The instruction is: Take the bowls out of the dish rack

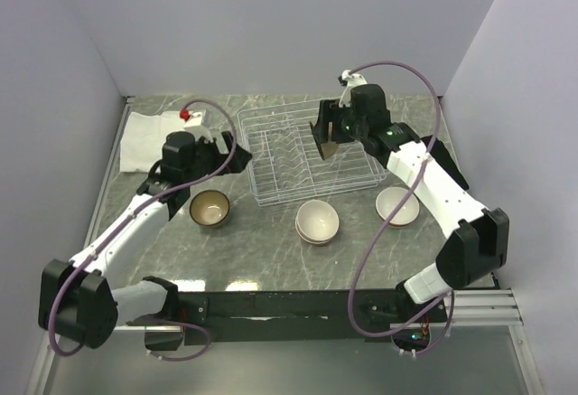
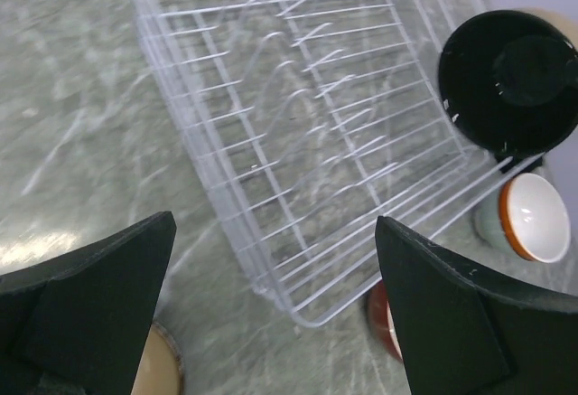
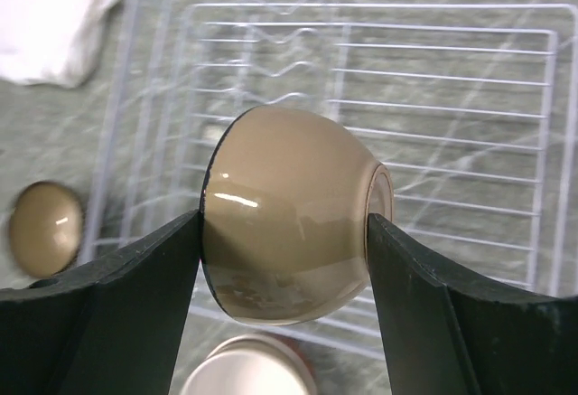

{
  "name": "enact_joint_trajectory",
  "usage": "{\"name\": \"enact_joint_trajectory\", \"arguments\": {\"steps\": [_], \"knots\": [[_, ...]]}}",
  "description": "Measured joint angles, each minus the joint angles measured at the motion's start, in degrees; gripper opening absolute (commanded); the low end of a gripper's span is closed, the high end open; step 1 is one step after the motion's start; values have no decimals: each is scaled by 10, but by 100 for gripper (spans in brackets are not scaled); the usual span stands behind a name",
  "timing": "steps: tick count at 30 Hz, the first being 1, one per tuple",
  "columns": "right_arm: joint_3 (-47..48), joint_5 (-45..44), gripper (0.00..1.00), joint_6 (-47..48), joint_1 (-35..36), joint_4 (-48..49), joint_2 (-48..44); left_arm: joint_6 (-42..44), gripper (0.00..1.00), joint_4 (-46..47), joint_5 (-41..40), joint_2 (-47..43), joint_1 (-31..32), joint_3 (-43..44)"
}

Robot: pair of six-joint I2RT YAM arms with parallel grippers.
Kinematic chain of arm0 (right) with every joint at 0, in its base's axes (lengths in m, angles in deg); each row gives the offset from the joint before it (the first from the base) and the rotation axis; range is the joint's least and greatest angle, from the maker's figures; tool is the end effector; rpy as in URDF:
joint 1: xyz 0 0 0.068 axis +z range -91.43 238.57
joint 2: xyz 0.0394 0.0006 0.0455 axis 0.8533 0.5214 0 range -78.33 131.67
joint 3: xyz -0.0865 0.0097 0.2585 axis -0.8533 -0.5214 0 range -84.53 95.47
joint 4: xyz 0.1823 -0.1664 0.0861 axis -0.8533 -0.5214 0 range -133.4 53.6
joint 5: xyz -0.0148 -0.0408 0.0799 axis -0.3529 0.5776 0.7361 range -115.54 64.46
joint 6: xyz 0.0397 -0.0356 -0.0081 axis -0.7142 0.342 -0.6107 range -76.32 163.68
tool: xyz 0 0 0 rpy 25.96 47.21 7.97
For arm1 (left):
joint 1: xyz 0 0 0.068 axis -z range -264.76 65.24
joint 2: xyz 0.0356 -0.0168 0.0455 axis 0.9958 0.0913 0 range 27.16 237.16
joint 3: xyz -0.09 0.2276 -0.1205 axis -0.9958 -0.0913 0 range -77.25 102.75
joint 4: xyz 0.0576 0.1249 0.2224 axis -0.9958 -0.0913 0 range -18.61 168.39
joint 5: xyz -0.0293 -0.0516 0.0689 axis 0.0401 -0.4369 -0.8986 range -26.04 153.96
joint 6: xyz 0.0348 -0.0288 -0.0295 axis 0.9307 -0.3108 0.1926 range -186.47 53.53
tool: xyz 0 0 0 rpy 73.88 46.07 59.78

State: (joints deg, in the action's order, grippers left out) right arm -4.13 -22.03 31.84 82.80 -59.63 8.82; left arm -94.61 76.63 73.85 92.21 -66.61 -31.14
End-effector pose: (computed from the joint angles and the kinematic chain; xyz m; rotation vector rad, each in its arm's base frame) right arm 0.3202 0.1465 0.3531 -0.2664 2.1072 0.4415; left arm 0.2470 -0.0875 0.2916 -0.0546 1.9910 -0.6982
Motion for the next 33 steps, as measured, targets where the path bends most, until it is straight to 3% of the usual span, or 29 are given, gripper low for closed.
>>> {"name": "enact_joint_trajectory", "arguments": {"steps": [9,16,22,29,30,31,33], "knots": [[-41,118,7,-65,-4,13,-87,0,99,69,30,94,73,57],[-94,204,7,-133,-6,57,-114,-21,99,133,79,139,95,65],[-142,261,7,-197,-15,109,-122,-52,92,183,113,163,100,66],[-190,302,7,-266,-25,179,-132,-90,70,207,135,186,104,66],[-193,306,7,-275,-26,185,-133,-95,64,210,138,189,104,66],[-198,311,7,-282,-28,195,-134,-101,52,212,141,192,105,66],[-205,319,7,-296,-31,213,-136,-110,41,215,144,199,106,66]]}}
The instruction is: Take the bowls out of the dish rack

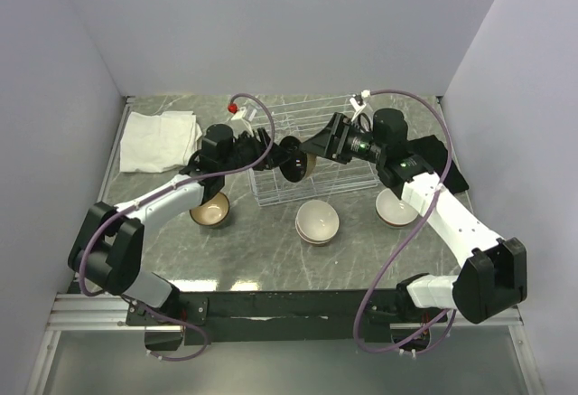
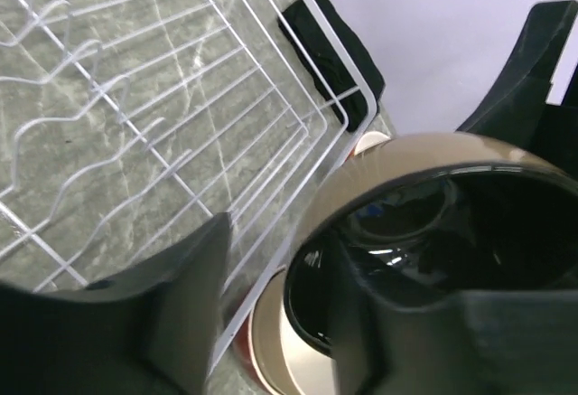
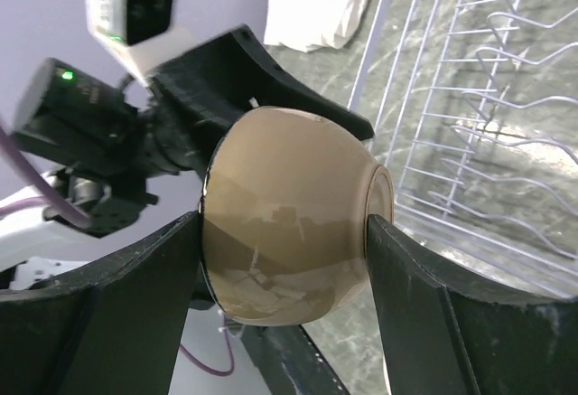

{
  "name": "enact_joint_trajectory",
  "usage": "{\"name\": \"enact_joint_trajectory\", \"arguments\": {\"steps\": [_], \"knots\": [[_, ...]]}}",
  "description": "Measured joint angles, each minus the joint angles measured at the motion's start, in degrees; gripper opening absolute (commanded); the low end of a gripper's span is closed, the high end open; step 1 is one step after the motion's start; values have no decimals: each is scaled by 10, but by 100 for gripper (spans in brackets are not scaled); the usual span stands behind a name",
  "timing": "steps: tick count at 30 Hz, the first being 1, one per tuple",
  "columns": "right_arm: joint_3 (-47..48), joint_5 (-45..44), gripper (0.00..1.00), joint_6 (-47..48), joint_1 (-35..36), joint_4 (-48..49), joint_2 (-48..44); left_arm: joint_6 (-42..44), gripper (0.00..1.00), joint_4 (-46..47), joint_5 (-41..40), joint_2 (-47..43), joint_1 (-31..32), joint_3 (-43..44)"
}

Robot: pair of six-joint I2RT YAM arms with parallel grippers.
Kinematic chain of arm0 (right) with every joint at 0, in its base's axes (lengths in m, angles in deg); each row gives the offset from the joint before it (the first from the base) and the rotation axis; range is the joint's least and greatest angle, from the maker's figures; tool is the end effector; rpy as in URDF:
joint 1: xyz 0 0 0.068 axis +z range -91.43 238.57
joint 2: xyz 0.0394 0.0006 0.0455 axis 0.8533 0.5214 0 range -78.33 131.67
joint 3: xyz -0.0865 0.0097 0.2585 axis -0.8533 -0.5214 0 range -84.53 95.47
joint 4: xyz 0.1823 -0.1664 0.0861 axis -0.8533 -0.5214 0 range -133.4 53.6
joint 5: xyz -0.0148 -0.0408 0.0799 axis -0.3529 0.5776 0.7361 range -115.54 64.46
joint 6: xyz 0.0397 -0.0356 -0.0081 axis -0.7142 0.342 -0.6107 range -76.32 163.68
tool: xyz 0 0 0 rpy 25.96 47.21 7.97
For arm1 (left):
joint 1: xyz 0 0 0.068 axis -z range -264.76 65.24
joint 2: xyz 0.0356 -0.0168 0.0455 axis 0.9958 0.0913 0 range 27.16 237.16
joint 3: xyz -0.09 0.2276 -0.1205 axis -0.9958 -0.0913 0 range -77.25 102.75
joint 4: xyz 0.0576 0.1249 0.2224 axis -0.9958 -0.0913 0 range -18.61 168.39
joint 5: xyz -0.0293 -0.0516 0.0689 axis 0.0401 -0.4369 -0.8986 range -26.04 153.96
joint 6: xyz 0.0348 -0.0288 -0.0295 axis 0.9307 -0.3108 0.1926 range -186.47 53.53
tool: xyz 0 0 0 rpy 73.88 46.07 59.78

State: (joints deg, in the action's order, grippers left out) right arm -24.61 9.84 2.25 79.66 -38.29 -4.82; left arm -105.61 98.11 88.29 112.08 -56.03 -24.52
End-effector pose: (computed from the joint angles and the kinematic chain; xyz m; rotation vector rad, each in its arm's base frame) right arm 0.2693 0.1260 0.3398 -0.1211 2.0005 1.2997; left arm 0.2910 -0.1764 0.2738 0.1564 1.9361 -1.2002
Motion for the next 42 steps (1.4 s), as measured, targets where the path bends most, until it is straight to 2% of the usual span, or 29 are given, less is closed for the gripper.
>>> {"name": "enact_joint_trajectory", "arguments": {"steps": [1,6,7,9,10,13,15,16,19,25,32,38,42], "knots": [[-3,3,7,-5,-1,7,-1,-3,32,2,2,3,0,0],[-30,12,10,-29,-9,35,-3,-12,10,6,13,5,6,1],[-32,13,17,-33,-11,37,-3,-12,4,3,18,5,6,0],[-33,14,28,-43,-16,47,-4,-15,1,5,25,4,7,0],[-33,14,45,-47,-19,49,-5,-16,1,6,25,2,7,0],[-42,18,68,-51,-22,54,-19,-12,1,-7,21,-14,10,0],[-49,20,76,-49,-22,54,-33,-5,1,-27,12,-34,14,0],[-50,22,85,-47,-21,52,-40,1,1,-39,6,-44,17,0],[-51,22,99,-22,-20,39,-63,19,1,-93,-36,-86,23,-1],[-53,10,100,43,-24,-4,-122,29,1,-229,-158,-160,-2,-4],[-70,-37,100,123,-24,-79,-167,5,1,-413,-264,-250,-26,-5],[-101,-61,100,162,-24,-123,-206,-28,1,-534,-290,-292,-118,-24],[-112,-72,100,178,-18,-138,-228,-41,1,-602,-302,-277,-172,-33]]}}
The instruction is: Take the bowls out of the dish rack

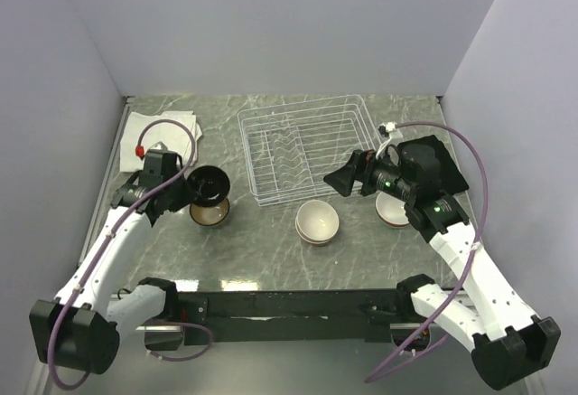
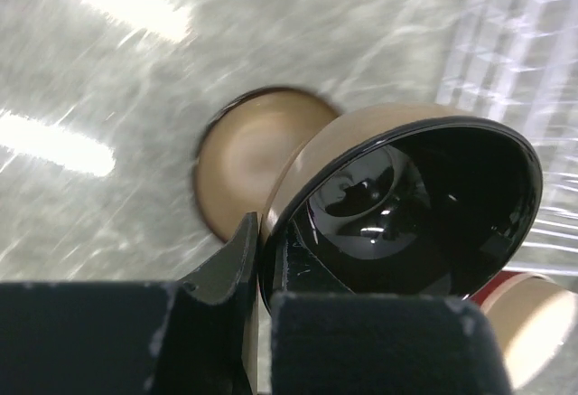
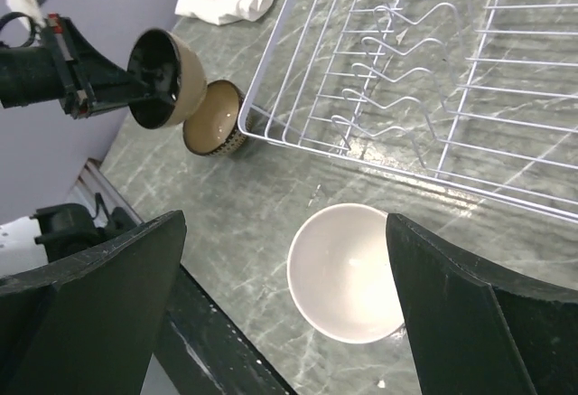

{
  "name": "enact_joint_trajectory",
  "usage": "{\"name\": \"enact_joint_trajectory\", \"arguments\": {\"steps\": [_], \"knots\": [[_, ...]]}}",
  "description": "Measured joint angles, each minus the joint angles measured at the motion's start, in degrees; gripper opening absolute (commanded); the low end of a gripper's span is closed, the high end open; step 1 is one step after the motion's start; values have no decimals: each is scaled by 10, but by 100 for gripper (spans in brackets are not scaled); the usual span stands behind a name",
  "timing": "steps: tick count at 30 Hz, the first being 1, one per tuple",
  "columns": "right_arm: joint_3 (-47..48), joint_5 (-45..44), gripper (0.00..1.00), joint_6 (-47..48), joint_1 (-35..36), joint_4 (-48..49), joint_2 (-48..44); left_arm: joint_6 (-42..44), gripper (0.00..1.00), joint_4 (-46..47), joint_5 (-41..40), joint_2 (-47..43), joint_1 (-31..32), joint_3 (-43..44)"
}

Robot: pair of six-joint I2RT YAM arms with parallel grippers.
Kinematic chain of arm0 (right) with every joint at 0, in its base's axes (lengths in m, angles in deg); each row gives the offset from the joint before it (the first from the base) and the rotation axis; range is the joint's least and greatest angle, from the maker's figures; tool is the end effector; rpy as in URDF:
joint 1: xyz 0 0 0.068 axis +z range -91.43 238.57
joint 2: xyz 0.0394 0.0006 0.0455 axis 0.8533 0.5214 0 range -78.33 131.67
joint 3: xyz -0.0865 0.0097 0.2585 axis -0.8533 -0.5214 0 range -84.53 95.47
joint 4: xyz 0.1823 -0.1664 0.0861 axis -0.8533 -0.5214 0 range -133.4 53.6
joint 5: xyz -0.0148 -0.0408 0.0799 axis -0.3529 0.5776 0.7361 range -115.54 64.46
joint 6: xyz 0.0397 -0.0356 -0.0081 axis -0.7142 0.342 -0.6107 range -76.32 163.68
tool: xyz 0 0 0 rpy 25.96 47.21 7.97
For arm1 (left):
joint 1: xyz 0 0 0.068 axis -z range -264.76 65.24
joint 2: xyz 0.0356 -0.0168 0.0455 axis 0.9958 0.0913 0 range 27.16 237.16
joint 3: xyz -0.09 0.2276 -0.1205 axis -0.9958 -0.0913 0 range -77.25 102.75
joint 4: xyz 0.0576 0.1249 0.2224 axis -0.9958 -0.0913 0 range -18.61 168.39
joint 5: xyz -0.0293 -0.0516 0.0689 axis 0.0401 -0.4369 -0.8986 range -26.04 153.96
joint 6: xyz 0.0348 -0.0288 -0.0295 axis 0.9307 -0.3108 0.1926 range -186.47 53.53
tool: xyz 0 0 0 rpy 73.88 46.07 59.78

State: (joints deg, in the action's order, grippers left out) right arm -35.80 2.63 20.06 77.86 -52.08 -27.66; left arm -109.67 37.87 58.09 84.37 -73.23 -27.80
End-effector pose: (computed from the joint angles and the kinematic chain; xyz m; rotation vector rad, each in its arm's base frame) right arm 0.1832 0.0820 0.3374 -0.2804 1.9378 0.9650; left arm 0.1975 -0.0367 0.2801 -0.7092 2.3264 -0.3152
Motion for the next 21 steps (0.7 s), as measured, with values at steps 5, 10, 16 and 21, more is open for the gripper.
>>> {"name": "enact_joint_trajectory", "arguments": {"steps": [5,10,16,21], "knots": [[0,-18,100,16,20,-14,-21,-2,1,-38,15,40,-30,-7],[-1,-31,100,25,23,-28,-41,2,1,-45,35,90,-47,-7],[-1,-44,100,33,23,-33,-48,6,22,-40,61,132,-52,-13],[-2,-50,100,38,23,-33,-48,4,38,-35,61,134,-55,-14]]}}
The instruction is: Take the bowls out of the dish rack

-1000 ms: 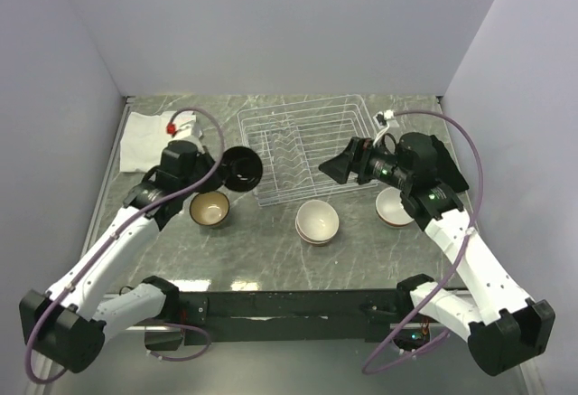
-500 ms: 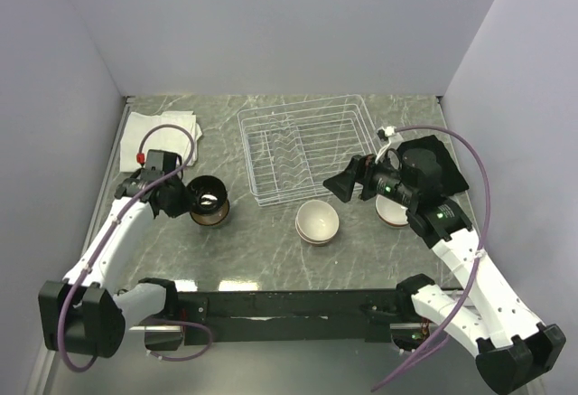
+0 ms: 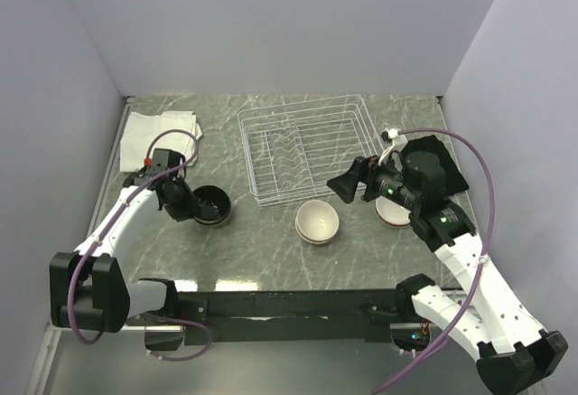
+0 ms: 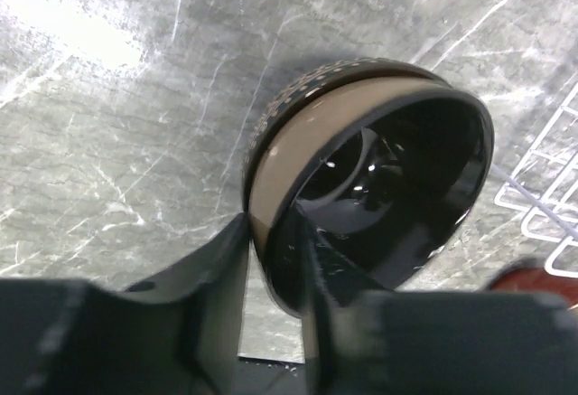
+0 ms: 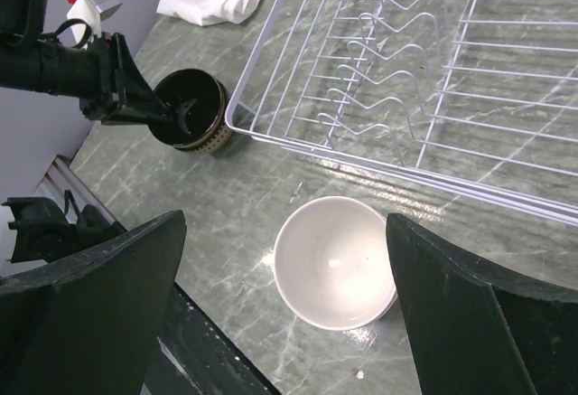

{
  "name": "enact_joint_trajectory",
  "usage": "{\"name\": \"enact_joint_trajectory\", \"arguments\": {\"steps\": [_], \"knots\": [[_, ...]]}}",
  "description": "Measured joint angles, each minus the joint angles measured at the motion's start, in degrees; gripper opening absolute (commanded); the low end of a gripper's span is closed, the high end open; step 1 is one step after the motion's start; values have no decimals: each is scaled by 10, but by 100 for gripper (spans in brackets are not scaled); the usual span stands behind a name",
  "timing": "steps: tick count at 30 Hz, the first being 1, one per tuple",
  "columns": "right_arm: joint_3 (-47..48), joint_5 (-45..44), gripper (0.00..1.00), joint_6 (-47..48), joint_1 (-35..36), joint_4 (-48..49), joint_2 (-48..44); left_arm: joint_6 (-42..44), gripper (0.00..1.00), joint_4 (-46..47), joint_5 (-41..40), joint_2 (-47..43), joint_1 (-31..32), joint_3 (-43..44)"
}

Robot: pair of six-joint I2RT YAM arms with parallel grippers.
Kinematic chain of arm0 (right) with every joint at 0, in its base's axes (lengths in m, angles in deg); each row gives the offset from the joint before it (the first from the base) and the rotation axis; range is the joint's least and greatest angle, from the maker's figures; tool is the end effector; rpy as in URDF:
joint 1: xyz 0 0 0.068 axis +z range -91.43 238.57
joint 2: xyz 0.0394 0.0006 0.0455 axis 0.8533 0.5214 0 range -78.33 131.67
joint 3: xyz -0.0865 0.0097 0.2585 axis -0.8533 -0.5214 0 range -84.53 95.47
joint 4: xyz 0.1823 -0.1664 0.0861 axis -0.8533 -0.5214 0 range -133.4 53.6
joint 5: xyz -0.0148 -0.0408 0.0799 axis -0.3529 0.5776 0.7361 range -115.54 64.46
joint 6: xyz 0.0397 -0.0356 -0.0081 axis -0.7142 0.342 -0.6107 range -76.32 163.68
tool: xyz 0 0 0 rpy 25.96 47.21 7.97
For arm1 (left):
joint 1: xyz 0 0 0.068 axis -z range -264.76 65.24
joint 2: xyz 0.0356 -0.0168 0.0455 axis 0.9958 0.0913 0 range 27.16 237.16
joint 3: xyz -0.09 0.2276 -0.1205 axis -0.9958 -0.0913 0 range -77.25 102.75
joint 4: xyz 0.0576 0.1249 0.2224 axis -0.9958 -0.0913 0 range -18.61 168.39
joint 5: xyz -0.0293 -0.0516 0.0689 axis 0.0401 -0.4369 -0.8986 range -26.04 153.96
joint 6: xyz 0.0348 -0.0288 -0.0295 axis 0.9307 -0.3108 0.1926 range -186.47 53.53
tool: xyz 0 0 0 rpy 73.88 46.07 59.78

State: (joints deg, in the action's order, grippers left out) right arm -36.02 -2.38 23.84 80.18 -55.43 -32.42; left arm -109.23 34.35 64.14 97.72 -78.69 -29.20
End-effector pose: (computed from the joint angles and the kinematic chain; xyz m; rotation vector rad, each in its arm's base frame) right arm 0.1629 0.0796 0.3439 -0.3210 1.8995 0.8687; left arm 0.2239 -0.0240 0.2235 -0.8678 2.6202 -0.2407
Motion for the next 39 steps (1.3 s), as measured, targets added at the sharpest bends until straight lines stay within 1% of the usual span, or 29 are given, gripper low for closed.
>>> {"name": "enact_joint_trajectory", "arguments": {"steps": [2,3,5,7,8,11,12,15,19,22,26,31,35,39], "knots": [[0,-1,100,1,0,-1,0,-1,43,0,-1,-2,0,0],[0,-2,100,2,0,-1,0,-1,48,1,0,-4,0,0],[0,-4,100,2,0,-3,0,-3,52,1,-5,-15,0,0],[0,-6,100,3,0,-5,1,-4,61,0,-13,-28,0,0],[0,-7,100,4,1,-6,1,-5,62,0,-18,-35,0,0],[0,-11,100,7,2,-14,1,-6,82,0,-32,-68,0,0],[0,-13,100,8,2,-18,1,-7,90,0,-36,-80,0,0],[2,-26,100,10,2,-31,1,-9,99,0,-48,-129,0,0],[7,-68,100,13,2,-54,-11,-6,99,-2,-70,-218,0,2],[17,-118,100,13,2,-76,-31,5,99,-10,-90,-296,0,17],[24,-210,100,9,2,-97,-86,36,99,-14,-117,-400,0,54],[6,-316,100,-8,2,-105,-185,95,100,-14,-140,-498,0,102],[-14,-378,100,-24,2,-113,-270,141,99,-14,-151,-545,0,120],[-54,-423,100,-37,2,-114,-364,185,99,-15,-151,-579,0,121]]}}
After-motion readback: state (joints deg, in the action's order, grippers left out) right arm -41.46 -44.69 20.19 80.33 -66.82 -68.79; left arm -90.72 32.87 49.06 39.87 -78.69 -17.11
